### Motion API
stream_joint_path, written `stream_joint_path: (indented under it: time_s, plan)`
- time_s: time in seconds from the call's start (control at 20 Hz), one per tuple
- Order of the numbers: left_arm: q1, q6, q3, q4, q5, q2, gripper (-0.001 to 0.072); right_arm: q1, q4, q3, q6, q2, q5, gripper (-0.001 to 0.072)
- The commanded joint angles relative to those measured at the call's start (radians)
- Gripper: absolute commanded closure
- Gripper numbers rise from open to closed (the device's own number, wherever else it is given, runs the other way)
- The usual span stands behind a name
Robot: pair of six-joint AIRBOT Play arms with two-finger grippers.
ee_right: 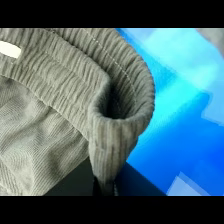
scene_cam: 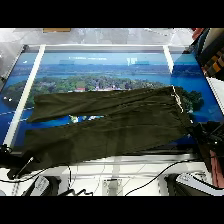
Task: Fold the clothes and pants, and hang the long-sleeved shirts on hangers.
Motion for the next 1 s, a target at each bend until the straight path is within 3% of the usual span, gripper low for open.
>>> stream_joint_path:
  time_s: [0.0, 0.1, 0.25, 0.4, 0.45, 0.75, 0.95]
  plan:
    - [0.001, -0.006, -0.032, -0.001, 0.101, -0.001, 0.0271, 0.001, 0.000, 0.001, 0.001, 0.001, 0.004, 0.0677]
    - [0.001, -0.006, -0.032, -0.001, 0.147, -0.001, 0.0303, 0.001, 0.000, 0.001, 0.001, 0.001, 0.004, 0.0677]
    - [0.001, -0.006, -0.032, 0.001, 0.161, -0.001, 0.0482, 0.001, 0.000, 0.001, 0.001, 0.001, 0.004, 0.0677]
    - [0.001, -0.006, -0.032, 0.003, 0.165, -0.001, 0.0517, 0.001, 0.000, 0.001, 0.001, 0.001, 0.009, 0.0677]
    - [0.001, -0.005, -0.032, 0.007, 0.164, 0.000, 0.0697, 0.001, 0.000, 0.001, 0.001, 0.001, 0.018, 0.0677]
    - [0.000, 0.126, 0.071, -0.042, 0.127, 0.043, 0.0690, 0.001, -0.005, 0.078, 0.025, 0.058, 0.168, 0.0680]
    - [-0.002, 0.138, 0.228, -0.198, 0.136, 0.079, 0.0690, 0.001, -0.192, 0.123, 0.215, 0.242, 0.175, 0.0680]
